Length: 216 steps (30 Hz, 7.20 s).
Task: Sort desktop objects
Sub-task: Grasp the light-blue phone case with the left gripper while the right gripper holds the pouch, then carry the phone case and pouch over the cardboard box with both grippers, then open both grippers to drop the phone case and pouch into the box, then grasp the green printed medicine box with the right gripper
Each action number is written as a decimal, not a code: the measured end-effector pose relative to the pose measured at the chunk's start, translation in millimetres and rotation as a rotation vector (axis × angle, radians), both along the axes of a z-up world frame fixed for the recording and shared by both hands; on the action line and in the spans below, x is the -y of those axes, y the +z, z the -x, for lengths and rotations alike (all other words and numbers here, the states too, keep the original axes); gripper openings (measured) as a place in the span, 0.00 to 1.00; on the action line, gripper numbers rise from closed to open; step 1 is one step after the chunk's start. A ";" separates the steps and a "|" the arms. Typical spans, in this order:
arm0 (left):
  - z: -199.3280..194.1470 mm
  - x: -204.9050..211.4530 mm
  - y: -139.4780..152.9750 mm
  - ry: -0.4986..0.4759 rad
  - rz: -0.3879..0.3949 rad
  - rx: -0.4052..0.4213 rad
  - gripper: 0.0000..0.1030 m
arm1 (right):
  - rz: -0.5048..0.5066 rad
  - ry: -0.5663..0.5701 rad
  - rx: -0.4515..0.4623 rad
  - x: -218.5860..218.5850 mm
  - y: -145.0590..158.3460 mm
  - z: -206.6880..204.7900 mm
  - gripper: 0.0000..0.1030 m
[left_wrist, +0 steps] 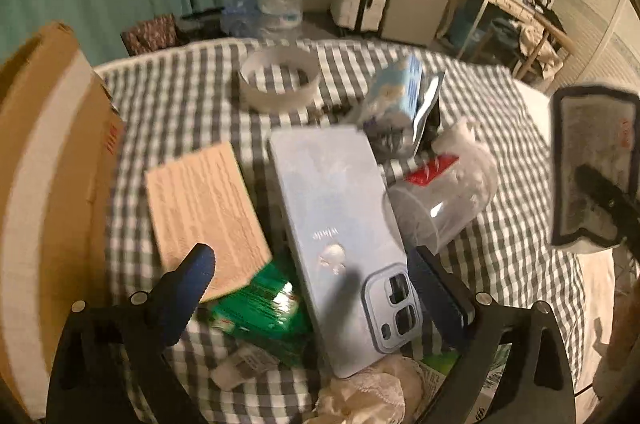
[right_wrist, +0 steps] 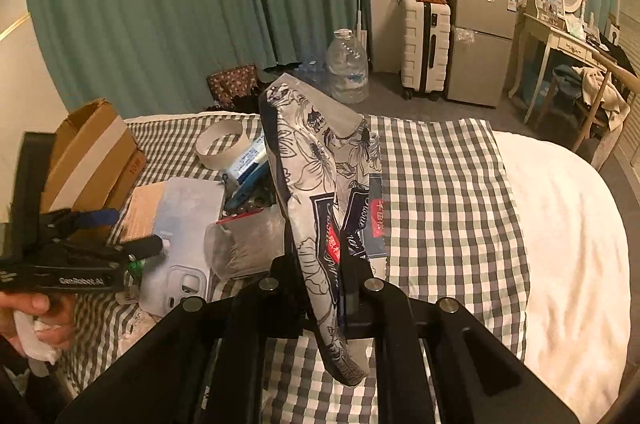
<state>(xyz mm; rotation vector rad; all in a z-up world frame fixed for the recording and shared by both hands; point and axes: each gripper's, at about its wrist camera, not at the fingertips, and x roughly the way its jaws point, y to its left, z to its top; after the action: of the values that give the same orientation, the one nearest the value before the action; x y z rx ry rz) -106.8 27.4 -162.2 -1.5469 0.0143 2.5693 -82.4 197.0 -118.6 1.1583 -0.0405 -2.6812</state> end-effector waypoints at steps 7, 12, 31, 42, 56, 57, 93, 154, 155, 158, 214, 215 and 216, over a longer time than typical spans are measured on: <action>1.4 -31.3 -34.9 -0.043 0.098 0.026 1.00 | 0.003 -0.007 0.007 -5.4 -5.3 1.5 0.10; -1.2 -36.1 -29.6 -0.077 0.008 -0.007 0.52 | 0.010 -0.018 0.028 -13.4 -15.9 6.9 0.10; -16.1 -22.1 36.1 -0.088 -0.035 -0.168 0.09 | 0.003 -0.008 -0.039 6.7 17.5 -17.0 0.10; -43.1 4.9 107.5 -0.050 -0.065 -0.319 0.08 | 0.001 -0.011 -0.132 29.9 58.4 -48.6 0.10; -82.0 39.4 165.7 0.002 -0.038 -0.488 0.08 | 0.002 0.016 -0.240 63.0 104.3 -77.3 0.10; -83.0 41.6 168.1 0.012 -0.028 -0.499 0.08 | 0.000 0.017 -0.245 65.7 106.4 -77.1 0.10; -95.7 202.3 187.2 0.315 0.068 -0.568 0.08 | 0.064 0.289 -0.275 227.9 120.4 -49.6 0.10; -89.2 200.2 180.8 0.358 0.091 -0.534 0.93 | 0.073 0.216 -0.193 225.2 113.7 -48.2 0.69; -89.4 193.6 183.0 0.353 0.093 -0.537 0.95 | 0.069 0.208 -0.196 218.9 116.2 -50.9 0.71; -90.7 178.4 187.2 0.345 0.089 -0.546 1.00 | 0.061 0.176 -0.208 197.9 124.0 -57.8 0.78; -33.7 37.4 -11.5 0.042 0.143 0.047 1.00 | 0.005 -0.268 0.144 71.6 -42.9 -97.3 0.97; -32.5 38.0 -14.4 0.045 0.139 0.060 1.00 | 0.012 -0.267 0.148 71.6 -44.5 -97.2 0.98; -31.7 38.6 -16.5 0.047 0.132 0.070 1.00 | 0.026 -0.266 0.154 71.1 -46.3 -97.3 0.98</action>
<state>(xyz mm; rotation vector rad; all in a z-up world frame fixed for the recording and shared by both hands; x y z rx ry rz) -75.1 -11.2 -178.8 -1.7014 0.1443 2.5953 14.9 125.8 -164.9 1.4402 -0.2709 -2.7969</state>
